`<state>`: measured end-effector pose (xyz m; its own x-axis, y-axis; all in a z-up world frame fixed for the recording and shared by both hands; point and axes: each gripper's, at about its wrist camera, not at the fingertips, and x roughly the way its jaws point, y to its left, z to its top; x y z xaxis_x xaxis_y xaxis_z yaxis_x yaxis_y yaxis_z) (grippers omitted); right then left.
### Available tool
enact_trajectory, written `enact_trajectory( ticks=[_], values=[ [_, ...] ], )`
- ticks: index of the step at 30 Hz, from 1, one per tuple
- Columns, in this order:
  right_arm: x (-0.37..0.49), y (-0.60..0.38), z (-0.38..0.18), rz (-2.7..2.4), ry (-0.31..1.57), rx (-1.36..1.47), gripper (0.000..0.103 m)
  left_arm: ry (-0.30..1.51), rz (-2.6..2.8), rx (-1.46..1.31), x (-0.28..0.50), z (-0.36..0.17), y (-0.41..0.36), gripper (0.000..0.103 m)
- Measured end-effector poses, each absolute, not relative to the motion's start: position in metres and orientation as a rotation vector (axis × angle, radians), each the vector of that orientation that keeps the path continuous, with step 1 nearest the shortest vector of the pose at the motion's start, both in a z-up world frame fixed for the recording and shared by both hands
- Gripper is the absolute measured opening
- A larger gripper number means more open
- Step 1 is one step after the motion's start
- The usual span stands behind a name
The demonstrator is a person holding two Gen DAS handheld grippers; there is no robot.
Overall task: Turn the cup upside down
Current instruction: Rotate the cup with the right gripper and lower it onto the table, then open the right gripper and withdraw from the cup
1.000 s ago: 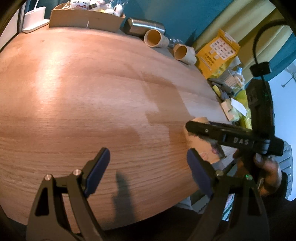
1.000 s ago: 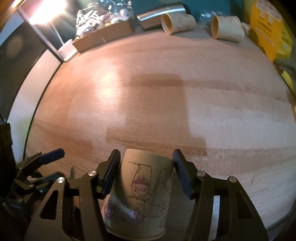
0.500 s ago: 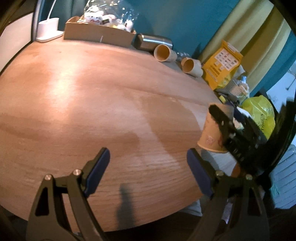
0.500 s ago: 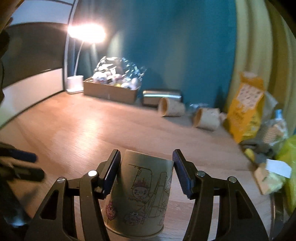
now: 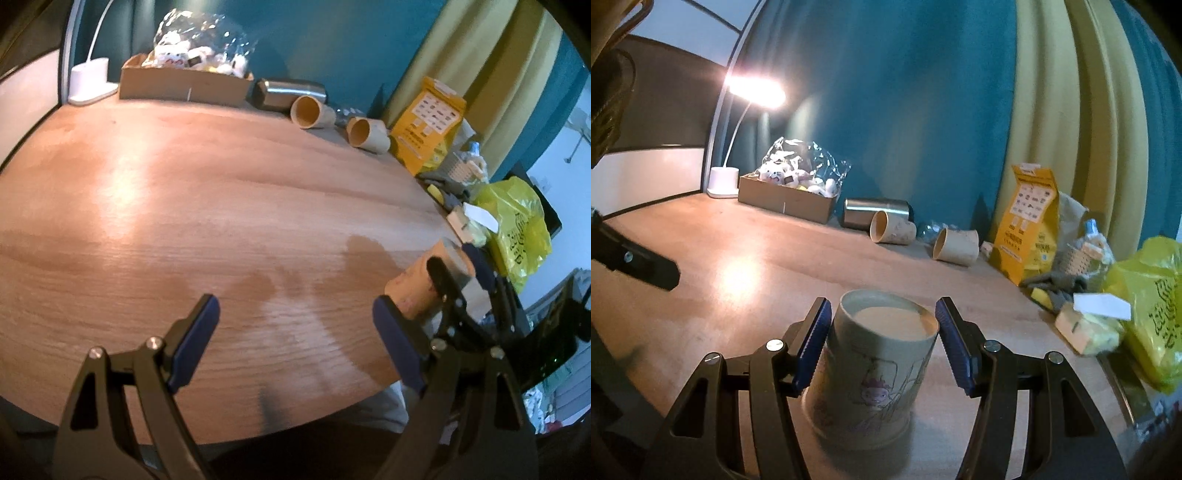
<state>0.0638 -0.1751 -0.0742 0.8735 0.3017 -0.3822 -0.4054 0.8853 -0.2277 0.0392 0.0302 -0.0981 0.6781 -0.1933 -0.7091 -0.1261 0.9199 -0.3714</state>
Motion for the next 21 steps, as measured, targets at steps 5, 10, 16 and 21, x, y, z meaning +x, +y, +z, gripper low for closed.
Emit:
enact_trajectory(
  ticks=[5,10,16,21],
  values=[
    [0.059,-0.181,-0.078,0.38,0.393,-0.277,0.062,0.786,-0.014,-0.355,0.032,-0.089,0.019,0.086],
    [0.061,-0.186,-0.068,0.387,0.428,-0.221,0.079,0.739,0.014,-0.308,0.024,-0.079,0.012,0.087],
    [0.062,-0.193,-0.044,0.38,0.493,-0.148,0.083,0.669,0.041,-0.253,0.01,-0.06,0.003,0.092],
    [0.059,-0.198,-0.026,0.377,0.546,-0.099,0.083,0.605,0.041,-0.224,-0.003,-0.041,-0.005,0.095]
  ],
)
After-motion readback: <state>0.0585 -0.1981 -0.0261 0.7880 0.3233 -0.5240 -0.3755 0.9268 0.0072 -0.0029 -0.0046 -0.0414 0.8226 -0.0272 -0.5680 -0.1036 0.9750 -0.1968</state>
